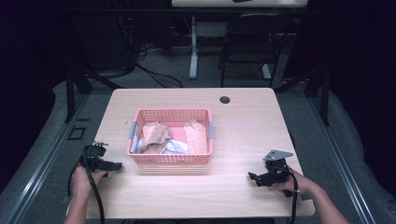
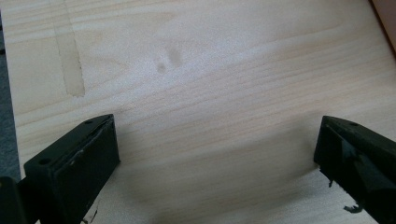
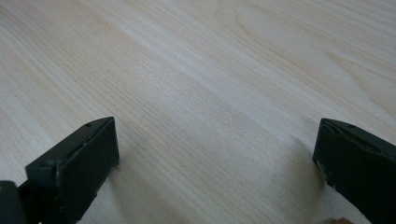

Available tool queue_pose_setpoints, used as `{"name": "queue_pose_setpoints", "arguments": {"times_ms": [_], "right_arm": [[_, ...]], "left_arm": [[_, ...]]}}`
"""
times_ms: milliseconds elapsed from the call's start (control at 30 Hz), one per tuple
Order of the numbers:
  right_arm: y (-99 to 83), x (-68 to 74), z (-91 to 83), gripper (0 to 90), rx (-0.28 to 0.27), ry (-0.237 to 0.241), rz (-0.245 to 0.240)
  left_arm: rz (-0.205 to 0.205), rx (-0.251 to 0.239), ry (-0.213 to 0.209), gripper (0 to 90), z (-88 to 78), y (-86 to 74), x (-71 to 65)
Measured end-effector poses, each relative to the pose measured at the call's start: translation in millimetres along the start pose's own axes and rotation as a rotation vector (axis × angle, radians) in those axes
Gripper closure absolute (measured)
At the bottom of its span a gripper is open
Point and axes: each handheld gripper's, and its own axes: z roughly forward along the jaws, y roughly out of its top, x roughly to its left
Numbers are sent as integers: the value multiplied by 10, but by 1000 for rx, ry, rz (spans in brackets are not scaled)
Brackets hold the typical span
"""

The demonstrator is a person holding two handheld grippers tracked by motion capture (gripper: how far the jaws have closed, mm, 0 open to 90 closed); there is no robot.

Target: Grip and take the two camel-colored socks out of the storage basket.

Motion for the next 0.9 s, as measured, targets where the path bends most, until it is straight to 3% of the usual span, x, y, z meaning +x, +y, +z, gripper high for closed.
{"name": "queue_pose_setpoints", "arguments": {"times_ms": [733, 900], "right_arm": [[-5, 5, -5, 0, 0, -6, 1], [-5, 3, -6, 0, 1, -7, 1]], "left_arm": [[28, 22, -13, 1, -6, 27, 10], [7, 8, -28, 1, -78, 62, 42]]}}
